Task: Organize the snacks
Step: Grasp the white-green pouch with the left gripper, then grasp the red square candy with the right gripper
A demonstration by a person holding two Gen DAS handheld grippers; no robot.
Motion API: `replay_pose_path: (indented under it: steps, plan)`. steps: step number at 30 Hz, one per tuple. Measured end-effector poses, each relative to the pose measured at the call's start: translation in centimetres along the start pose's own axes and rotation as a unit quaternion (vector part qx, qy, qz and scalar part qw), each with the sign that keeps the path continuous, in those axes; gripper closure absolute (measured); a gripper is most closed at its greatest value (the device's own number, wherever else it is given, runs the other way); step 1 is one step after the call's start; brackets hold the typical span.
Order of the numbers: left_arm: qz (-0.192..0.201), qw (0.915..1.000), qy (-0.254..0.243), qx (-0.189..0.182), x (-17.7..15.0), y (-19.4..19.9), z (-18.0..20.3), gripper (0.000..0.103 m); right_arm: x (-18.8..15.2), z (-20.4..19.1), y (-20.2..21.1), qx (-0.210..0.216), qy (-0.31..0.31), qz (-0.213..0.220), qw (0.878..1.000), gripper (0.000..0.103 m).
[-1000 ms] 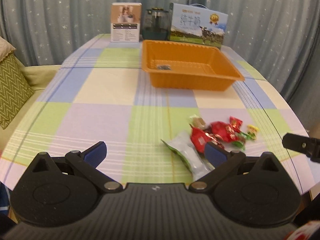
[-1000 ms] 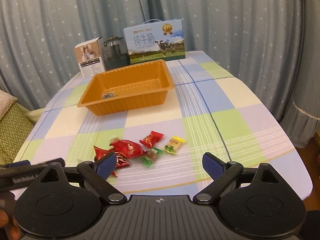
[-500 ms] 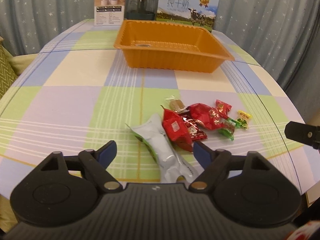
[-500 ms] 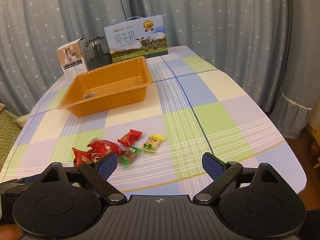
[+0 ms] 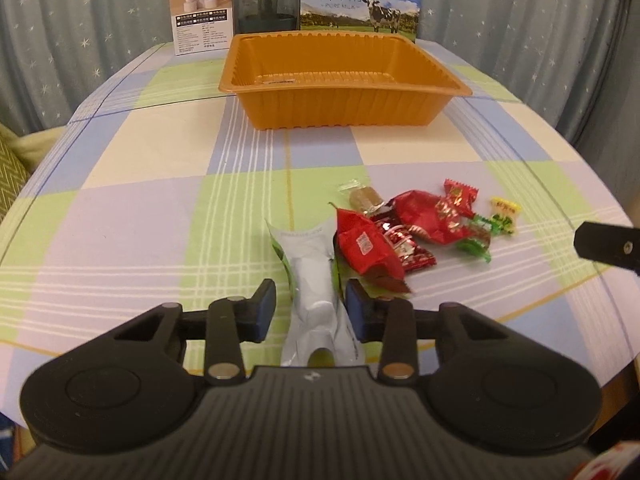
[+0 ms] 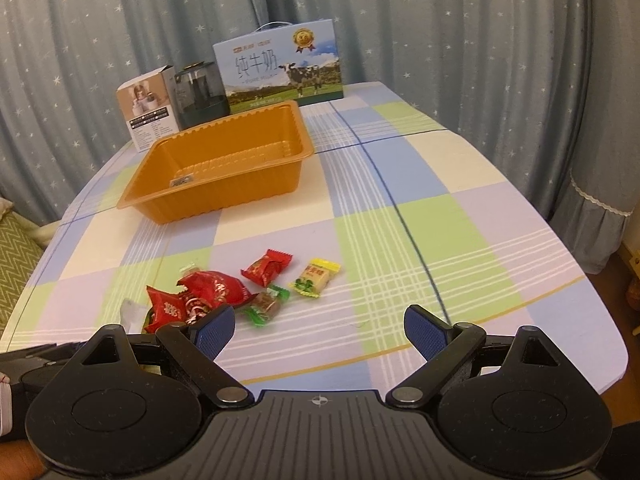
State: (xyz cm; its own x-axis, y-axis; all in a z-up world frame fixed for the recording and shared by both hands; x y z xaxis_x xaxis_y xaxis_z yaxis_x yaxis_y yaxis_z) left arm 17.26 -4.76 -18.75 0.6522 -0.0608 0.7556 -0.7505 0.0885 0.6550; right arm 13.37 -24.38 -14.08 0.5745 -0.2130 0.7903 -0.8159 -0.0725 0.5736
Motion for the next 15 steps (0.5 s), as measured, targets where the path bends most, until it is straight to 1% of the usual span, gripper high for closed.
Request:
replay_pose_path:
  steps: [6,7,8,14,15]
  plan:
    - [-0.003,0.9995,-0.032,-0.001,-0.2,-1.0,-0.3,0.068,-0.2,-1.0,-0.6,0.011,0.006,-0.006,1.0,0.011]
    - [-0.002,0.9993,-0.037,-0.001,-0.1,-1.1,-0.3,0.073,-0.2,-1.2,-0.7,0.014,0.008,-0.007,1.0,0.011]
    - [-0.001,0.9992,-0.039,0.0,-0.1,-1.1,-0.4,0.076,-0.3,-1.5,-0.7,0.017,0.01,-0.008,1.0,0.011]
    - [0.003,0.9994,-0.034,0.005,0.4,-0.6,-2.3,0.076,-0.4,-3.5,-1.3,0.045,0.018,-0.011,0.999,0.012]
    - [0.004,0.9995,-0.031,0.006,0.5,-0.5,-2.7,0.076,-0.4,-3.9,-1.5,0.052,0.018,-0.013,0.998,0.015]
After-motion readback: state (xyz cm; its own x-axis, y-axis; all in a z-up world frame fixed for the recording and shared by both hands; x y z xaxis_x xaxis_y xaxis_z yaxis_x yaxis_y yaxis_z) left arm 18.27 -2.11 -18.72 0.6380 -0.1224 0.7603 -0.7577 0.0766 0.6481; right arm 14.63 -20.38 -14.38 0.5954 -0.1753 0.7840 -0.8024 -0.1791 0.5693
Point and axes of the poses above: each gripper's, at about its wrist camera, not at the fingertips, and y roughly against the way its jaws point, z to its right, x to its top, the point moved 8 cm from there along -y, roughly the way its jaws point, and after that the axes turned 8 degrees about z, right-handed, at the moved point
